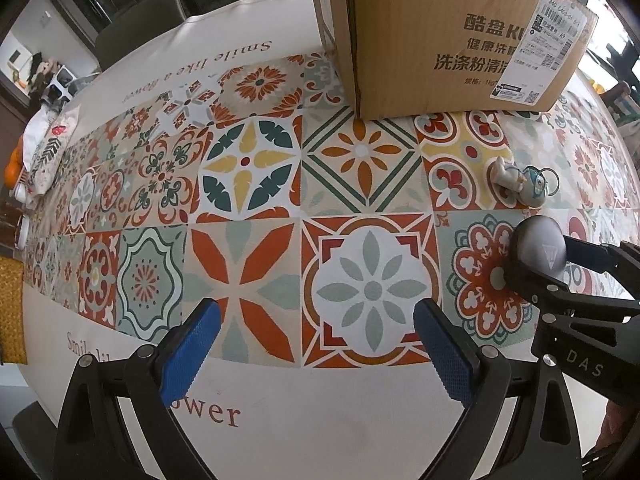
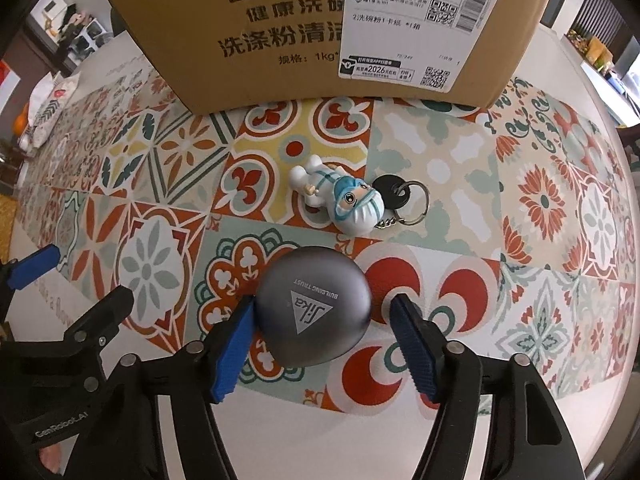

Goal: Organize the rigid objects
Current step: 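Lower the right gripper onto the dark grey round speaker and close it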

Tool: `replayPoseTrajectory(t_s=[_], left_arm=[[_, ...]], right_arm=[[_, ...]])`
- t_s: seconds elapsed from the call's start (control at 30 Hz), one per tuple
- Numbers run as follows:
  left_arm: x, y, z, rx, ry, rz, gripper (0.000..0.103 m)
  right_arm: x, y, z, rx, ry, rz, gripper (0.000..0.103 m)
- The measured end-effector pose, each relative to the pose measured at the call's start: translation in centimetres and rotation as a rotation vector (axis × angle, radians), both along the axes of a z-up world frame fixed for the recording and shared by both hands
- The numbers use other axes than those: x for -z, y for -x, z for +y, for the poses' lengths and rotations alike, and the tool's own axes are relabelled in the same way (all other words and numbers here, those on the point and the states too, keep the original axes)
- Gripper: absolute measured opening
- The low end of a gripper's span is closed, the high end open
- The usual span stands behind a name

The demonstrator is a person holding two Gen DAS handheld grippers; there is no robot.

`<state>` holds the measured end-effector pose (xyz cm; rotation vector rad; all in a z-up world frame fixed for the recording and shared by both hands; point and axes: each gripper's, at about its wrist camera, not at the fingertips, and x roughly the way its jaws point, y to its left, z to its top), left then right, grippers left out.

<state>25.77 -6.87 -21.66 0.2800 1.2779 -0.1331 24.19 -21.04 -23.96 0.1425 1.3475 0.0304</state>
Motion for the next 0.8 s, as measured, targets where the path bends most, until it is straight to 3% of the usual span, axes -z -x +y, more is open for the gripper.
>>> replayPoseTrajectory(t_s=[0.17, 0.43, 0.8], left_arm=[[0.1, 0.0, -0.3, 0.008, -0.006, 0.001, 0.098], [-0.3, 0.2, -1.2, 0.04, -0.002, -0.007, 0.098], [-1.8, 0.2, -3.7, 0.135, 0.058, -0.029, 0.098]], right_arm=[[-0.1, -0.1, 0.2, -0.01, -0.002, -0.013, 0.056], [-0.4, 0.5, -0.9, 0.012, -0.028, -0.012, 0.056], [-3.7, 2.5, -4.7, 0.091, -0.04, -0.065, 0.056]])
